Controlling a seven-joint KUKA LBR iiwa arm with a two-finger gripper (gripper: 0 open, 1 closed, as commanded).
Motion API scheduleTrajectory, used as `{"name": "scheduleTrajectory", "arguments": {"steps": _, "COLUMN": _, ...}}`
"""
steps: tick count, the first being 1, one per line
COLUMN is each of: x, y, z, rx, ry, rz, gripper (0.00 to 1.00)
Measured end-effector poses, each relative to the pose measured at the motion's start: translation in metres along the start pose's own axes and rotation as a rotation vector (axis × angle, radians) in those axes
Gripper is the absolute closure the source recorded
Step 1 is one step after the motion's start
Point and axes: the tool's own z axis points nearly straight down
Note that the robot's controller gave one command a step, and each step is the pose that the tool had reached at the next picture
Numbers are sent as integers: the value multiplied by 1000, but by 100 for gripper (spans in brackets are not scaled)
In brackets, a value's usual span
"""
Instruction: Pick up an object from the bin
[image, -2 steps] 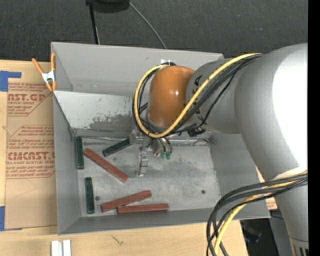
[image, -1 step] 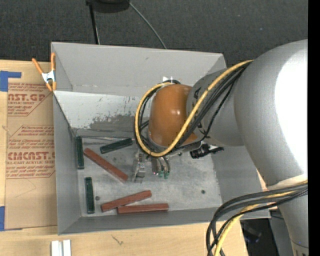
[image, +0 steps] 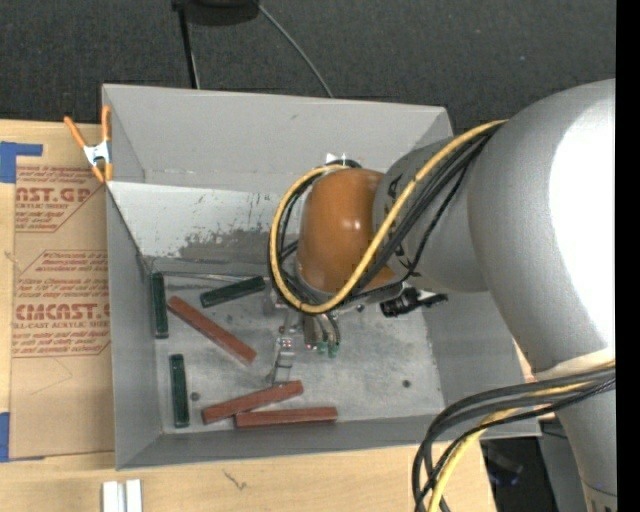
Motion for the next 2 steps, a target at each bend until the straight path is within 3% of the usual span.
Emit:
{"name": "scheduleTrajectory", "arguments": {"steps": 1, "x": 0, "y": 0, "z": 0, "rx": 0, "ry": 0, "rz": 0, "gripper": 0}}
{"name": "scheduleTrajectory", "arguments": {"steps": 2, "x": 41, "y": 20, "z": 18, "rx": 0, "ry": -3, "rz": 43, "gripper": 0}}
